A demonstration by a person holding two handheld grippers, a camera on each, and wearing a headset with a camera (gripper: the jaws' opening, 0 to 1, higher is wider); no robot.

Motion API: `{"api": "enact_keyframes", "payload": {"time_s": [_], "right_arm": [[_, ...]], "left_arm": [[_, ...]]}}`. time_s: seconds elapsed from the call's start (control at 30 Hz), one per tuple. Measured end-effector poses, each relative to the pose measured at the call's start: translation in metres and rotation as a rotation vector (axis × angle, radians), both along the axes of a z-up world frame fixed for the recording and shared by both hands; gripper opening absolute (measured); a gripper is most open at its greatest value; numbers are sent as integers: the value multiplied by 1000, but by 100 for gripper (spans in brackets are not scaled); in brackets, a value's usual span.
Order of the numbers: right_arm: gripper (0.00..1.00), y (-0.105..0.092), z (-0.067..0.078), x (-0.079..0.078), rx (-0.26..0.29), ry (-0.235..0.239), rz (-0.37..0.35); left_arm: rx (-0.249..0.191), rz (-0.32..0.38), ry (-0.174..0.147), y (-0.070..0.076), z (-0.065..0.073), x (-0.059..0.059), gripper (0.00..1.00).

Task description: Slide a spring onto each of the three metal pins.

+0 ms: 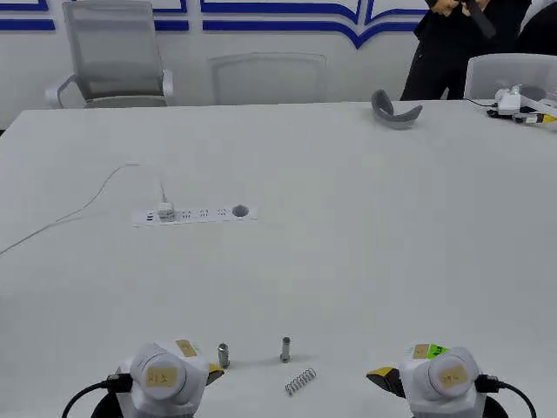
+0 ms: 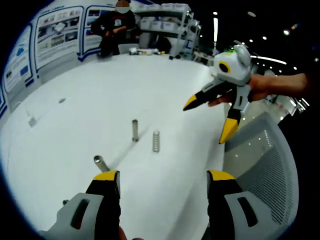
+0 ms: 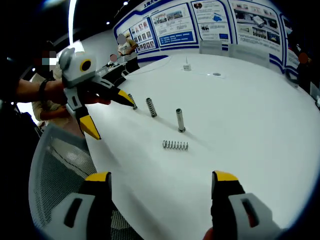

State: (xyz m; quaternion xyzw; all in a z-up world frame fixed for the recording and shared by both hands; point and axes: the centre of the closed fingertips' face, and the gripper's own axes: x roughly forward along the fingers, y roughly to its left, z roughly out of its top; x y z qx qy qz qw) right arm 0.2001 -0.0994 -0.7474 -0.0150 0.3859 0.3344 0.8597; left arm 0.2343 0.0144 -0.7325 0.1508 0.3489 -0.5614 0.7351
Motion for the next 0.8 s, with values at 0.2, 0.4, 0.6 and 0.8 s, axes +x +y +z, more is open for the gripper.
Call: {"api": "enact_keyframes", "payload": {"time_s": [0.2, 0.4, 0.6, 0.8], "right_arm": [[84, 1, 2, 0, 5, -2, -1], [83, 0, 2, 0, 9, 1, -6], [83, -3, 1, -4, 9, 9, -12], [83, -4, -1, -7, 11, 16, -14]], "left_arm": [[11, -21, -1, -11, -2, 3, 67], [28, -30, -3, -28, -9, 7, 61], [19, -10, 16, -43, -15, 13, 56], [18, 20, 41, -58, -25, 19, 50]]}}
